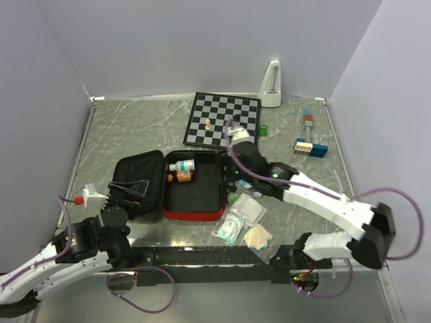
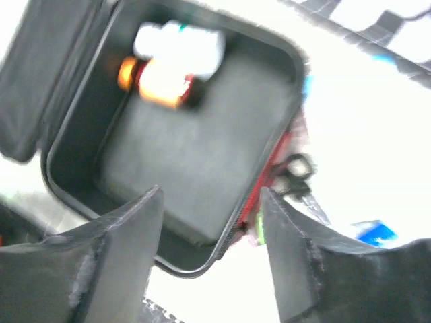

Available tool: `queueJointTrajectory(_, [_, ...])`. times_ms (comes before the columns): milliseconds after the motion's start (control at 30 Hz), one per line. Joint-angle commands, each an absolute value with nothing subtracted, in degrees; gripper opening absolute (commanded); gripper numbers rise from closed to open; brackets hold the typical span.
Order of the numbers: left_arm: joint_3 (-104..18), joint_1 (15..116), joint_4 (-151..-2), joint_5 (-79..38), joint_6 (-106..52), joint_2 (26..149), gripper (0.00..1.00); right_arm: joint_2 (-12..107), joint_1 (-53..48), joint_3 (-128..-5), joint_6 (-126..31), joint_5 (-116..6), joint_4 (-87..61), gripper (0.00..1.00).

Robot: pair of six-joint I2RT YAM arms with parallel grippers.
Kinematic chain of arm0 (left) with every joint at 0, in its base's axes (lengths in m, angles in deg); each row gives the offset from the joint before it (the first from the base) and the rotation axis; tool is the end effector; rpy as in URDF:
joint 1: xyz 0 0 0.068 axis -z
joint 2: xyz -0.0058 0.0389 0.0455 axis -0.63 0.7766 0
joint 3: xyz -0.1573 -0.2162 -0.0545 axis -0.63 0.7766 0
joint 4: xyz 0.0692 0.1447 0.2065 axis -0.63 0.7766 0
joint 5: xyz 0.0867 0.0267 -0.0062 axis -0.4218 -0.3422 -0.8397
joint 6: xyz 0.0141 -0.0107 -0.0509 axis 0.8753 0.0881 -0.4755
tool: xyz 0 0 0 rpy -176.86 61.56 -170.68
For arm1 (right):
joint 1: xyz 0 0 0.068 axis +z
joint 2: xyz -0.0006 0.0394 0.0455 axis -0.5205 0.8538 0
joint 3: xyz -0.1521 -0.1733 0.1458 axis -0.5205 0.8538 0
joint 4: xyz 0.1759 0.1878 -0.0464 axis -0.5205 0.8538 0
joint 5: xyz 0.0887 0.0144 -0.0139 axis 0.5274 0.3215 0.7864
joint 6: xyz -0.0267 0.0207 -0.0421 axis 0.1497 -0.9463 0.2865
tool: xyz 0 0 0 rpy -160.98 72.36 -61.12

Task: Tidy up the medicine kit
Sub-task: Adjust the pill bottle in the medicine box, then pick up the pill bottle at the center of the board.

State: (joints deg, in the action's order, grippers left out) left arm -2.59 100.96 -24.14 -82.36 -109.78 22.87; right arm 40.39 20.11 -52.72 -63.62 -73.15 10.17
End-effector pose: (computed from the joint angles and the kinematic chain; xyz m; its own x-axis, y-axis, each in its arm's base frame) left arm 0.0495 -0.0320 0.2610 -0.1773 -0.9286 -0.3261 -0.2419 0.3623 -0.9001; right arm 0.1840 0.2206 0.3106 -0.5993 -0.1398 -0.7883 -0.4790 0.8515 0.2132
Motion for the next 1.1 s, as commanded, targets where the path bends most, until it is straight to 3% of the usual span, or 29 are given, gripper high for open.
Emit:
queueJointTrajectory(0, [-0.6, 101.1, -27.5, -82.9, -109.1, 22.2, 0.96, 37.1, 15.0, -47.8, -73.3, -86.6, 18.7, 0.74])
queueJointTrajectory(100, [1.5, 101.1, -28.0, -81.4, -113.3, 23.0, 0.96, 37.9, 6.9, -42.5, -80.9, -81.3, 22.2, 0.73])
queueJointTrajectory(233, [3.5, 101.1, -32.6, -79.4, -112.2, 24.7, 0.96, 36.1, -0.2, -35.5, -84.1, -75.8, 17.1, 0.65])
queueJointTrajectory(700, [2.3, 101.1, -35.9, -78.0, -107.8, 29.1, 0.96, 51.8, -5.8, -37.2, -82.6, -73.0, 15.0, 0.58])
queueJointTrajectory(867, [3.1, 101.1, -36.0, -77.8, -107.9, 27.9, 0.96, 51.9, -6.2, -36.8, -82.0, -72.3, 14.6, 0.36])
queueJointTrajectory(1067, [2.3, 101.1, -35.5, -78.5, -107.3, 27.6, 0.96, 39.9, -2.0, -37.8, -81.5, -76.9, 19.0, 0.27])
